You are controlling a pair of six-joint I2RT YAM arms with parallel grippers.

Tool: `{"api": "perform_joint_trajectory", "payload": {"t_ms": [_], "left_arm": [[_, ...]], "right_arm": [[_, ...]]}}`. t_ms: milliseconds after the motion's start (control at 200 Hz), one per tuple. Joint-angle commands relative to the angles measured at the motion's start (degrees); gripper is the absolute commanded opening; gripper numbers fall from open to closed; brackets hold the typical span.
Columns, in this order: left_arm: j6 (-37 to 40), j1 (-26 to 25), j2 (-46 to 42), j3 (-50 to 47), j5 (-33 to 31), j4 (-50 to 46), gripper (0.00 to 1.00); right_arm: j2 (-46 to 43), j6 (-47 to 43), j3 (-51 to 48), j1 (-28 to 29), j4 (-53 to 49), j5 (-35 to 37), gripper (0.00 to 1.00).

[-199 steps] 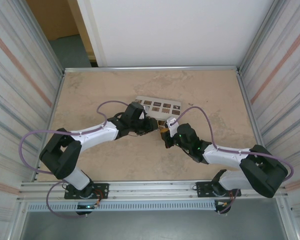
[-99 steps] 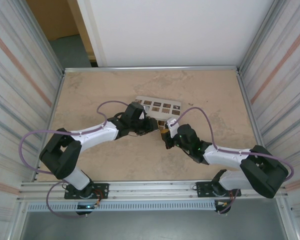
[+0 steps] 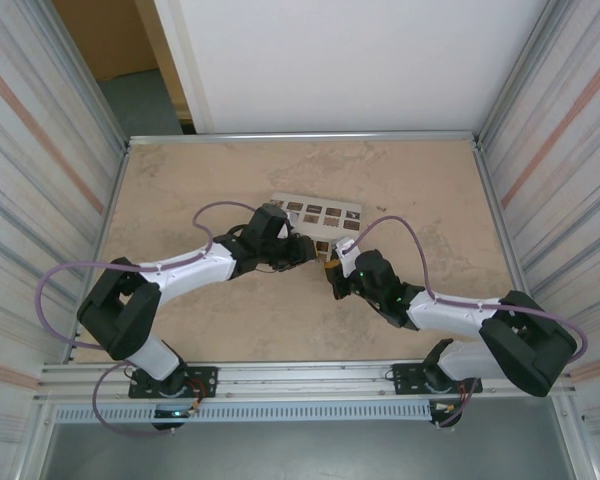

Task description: Unlock a padlock with a key

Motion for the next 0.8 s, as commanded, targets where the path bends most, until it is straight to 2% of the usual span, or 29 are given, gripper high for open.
{"api": "perform_joint_trajectory", "payload": {"t_ms": [0, 431, 797], "left_arm": [[0.49, 0.18, -3.16, 1.94, 1.44, 1.67, 0.08], [0.49, 0.16, -3.42, 1.75, 1.77, 1.67, 0.08], [0.53, 0.18, -4.61, 1.46, 1.98, 1.08, 0.08]], "right_arm": [[0.36, -0.82, 1.32, -0.26, 1.27, 0.01, 0.0], [0.36, -0.33, 2.42, -0.21, 3.3, -2.32, 0.0], [1.8, -0.79, 3.53, -0.23, 6.34, -1.42, 0.0]]}}
